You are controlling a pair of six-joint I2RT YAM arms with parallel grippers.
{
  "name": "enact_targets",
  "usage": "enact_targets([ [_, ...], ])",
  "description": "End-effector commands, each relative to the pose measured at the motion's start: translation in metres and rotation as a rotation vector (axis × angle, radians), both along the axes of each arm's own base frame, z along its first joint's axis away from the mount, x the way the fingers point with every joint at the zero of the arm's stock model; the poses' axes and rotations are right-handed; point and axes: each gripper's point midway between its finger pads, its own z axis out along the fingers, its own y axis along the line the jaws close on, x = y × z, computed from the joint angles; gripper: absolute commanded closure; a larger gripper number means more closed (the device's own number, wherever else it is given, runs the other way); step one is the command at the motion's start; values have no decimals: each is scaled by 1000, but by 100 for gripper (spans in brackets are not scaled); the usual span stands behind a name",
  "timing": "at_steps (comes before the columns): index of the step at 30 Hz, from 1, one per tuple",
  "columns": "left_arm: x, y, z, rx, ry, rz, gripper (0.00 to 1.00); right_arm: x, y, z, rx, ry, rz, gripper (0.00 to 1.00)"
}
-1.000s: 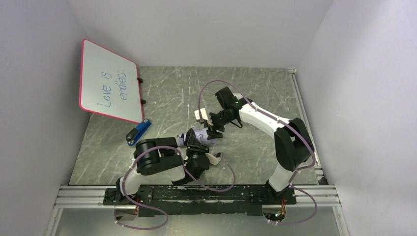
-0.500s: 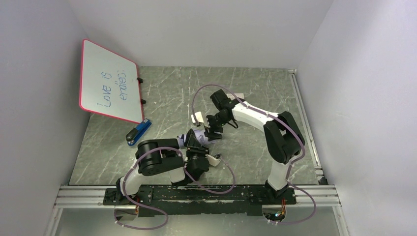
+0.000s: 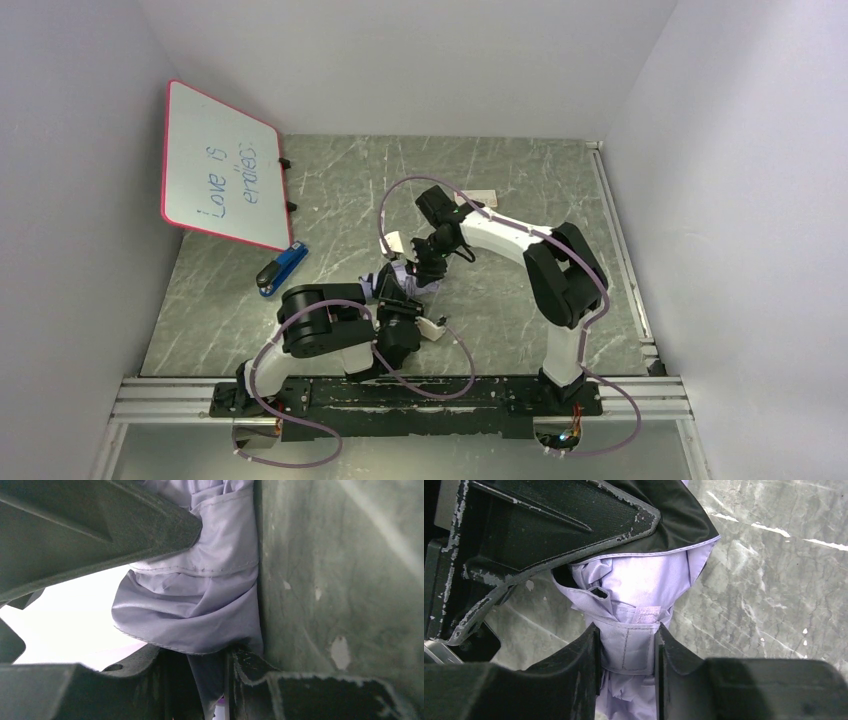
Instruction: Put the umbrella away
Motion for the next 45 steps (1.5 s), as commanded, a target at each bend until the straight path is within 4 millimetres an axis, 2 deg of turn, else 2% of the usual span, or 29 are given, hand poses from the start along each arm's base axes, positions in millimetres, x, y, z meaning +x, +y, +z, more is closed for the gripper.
enact_targets([
  [1,-6,2,11,53,-43,-22,95,7,-23,-36,-145,-28,-85,73],
  [5,-9,-3,44,-54,-107,-9,95,10,-24,-34,-127,-63,-121,78],
  [8,-16,-2,79,-193,-174,10,95,10,-28,-36,-134,-91,-131,79],
  [12,-34,-2,103,-261,-200,-9,89,15,-33,-38,-142,-135,-154,79],
  [17,-56,3,105,-350,-142,-7,83,13,-37,-41,-155,-138,-155,79],
  [22,-73,-8,75,-378,31,-41,86,14,-35,-39,-148,-137,-161,79],
  [26,-82,-14,70,-521,200,-17,84,13,-36,-39,-156,-139,-161,79],
  [28,-85,-8,77,-609,239,12,83,13,-38,-39,-164,-147,-162,79],
  [30,-87,-1,93,-734,268,37,81,13,-39,-40,-168,-157,-166,79],
  [34,-94,13,139,-1108,375,63,76,11,-42,-42,-180,-181,-169,78],
  [39,-90,66,199,-1535,378,104,59,7,-44,-44,-203,-227,-167,78],
  [42,-81,90,219,-1631,340,122,53,-3,-44,-47,-210,-263,-149,78],
  [45,-71,97,226,-1628,336,157,47,-12,-43,-51,-226,-308,-137,78],
])
